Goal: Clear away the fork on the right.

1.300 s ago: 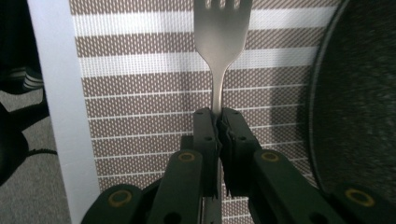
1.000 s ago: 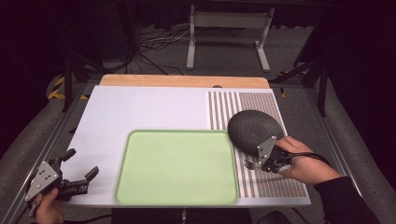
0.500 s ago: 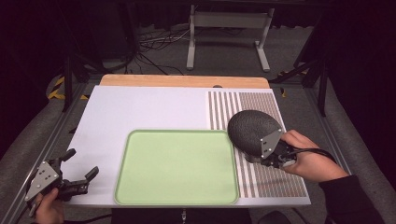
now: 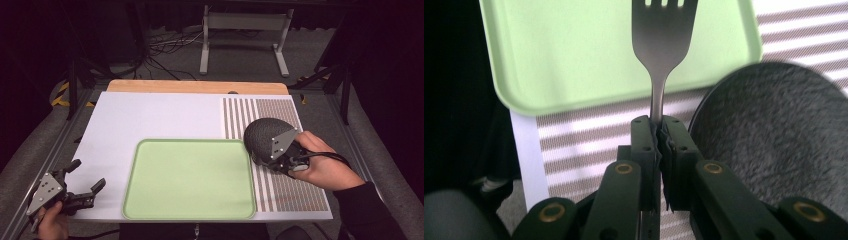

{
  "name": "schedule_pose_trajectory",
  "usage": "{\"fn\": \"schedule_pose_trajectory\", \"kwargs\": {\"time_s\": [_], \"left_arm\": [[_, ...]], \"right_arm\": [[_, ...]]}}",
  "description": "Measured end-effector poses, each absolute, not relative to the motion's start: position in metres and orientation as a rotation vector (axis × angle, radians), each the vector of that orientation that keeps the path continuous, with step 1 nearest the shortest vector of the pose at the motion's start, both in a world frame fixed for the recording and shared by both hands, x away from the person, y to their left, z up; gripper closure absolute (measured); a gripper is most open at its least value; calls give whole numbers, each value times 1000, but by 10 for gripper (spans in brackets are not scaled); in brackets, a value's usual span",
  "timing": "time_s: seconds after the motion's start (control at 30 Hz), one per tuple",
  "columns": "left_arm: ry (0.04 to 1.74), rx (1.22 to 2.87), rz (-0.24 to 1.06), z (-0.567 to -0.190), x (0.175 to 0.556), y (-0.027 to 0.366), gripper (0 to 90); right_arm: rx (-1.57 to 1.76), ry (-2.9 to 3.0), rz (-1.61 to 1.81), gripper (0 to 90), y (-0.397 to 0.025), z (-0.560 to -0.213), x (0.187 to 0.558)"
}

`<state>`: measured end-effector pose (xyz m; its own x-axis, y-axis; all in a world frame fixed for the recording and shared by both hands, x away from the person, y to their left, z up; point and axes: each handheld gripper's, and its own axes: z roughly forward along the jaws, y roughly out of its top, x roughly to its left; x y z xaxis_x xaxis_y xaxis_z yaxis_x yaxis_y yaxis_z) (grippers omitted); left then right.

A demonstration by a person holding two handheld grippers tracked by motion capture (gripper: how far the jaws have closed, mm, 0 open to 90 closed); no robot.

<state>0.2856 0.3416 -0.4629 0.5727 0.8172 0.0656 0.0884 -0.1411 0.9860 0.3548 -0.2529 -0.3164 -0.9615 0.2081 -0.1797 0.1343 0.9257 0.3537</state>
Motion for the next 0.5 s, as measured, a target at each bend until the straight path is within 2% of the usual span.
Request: {"fn": "schedule_pose_trajectory", "kwargs": {"time_s": [0.5], "left_arm": [[771, 1608, 757, -463, 285, 342, 0]], "right_arm": [[404, 2799, 636, 851, -217, -309, 363]]}}
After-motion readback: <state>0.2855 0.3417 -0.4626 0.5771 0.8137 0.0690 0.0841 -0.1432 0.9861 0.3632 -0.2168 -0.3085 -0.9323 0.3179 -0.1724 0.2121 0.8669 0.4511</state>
